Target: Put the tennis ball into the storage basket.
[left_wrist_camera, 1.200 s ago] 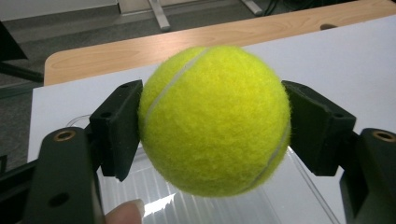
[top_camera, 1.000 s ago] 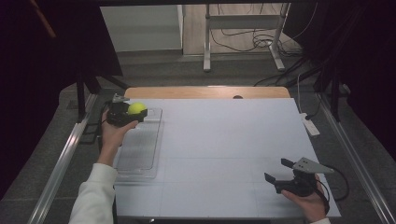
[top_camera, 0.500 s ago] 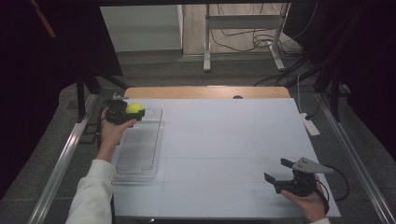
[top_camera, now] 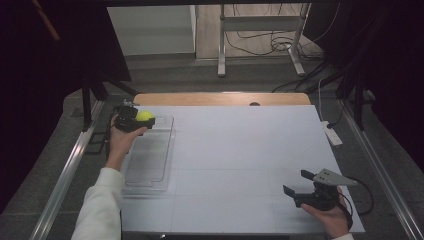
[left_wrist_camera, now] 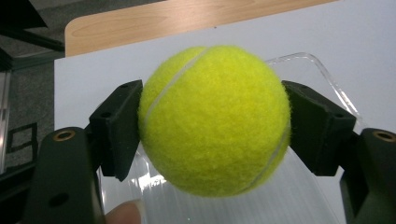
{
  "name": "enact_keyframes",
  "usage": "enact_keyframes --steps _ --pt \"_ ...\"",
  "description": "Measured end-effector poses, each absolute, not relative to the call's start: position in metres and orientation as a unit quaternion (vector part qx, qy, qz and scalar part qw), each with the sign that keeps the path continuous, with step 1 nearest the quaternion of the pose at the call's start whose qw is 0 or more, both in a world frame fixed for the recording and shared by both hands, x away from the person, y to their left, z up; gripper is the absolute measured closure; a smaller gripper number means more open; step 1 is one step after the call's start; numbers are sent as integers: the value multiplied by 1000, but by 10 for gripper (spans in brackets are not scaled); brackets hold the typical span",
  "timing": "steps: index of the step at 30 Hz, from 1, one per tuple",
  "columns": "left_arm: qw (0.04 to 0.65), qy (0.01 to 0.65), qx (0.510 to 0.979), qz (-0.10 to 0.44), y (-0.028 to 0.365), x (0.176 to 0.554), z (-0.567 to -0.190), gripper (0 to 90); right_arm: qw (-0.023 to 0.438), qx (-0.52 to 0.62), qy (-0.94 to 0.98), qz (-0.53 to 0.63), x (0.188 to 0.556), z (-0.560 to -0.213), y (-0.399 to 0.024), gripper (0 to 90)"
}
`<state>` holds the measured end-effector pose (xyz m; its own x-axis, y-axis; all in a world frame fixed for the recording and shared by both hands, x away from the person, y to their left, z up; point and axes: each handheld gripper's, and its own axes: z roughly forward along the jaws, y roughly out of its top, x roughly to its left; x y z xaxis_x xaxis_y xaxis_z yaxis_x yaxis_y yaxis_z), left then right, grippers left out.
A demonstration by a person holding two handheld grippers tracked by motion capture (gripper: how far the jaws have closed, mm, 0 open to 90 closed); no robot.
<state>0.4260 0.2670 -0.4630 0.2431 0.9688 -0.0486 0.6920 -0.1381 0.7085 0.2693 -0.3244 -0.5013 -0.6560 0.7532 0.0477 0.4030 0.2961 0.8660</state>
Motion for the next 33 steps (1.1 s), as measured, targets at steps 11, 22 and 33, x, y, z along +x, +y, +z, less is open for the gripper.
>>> enact_keyframes --steps 11,22,33 --pt "297 584 725 213 268 431 -471 265 189 370 782 464 269 -502 -325 92" --pt "280 583 734 205 267 435 -477 265 189 370 782 464 269 -502 -325 92" --pt "258 589 743 186 265 439 -485 264 189 371 782 463 269 -502 -325 92"
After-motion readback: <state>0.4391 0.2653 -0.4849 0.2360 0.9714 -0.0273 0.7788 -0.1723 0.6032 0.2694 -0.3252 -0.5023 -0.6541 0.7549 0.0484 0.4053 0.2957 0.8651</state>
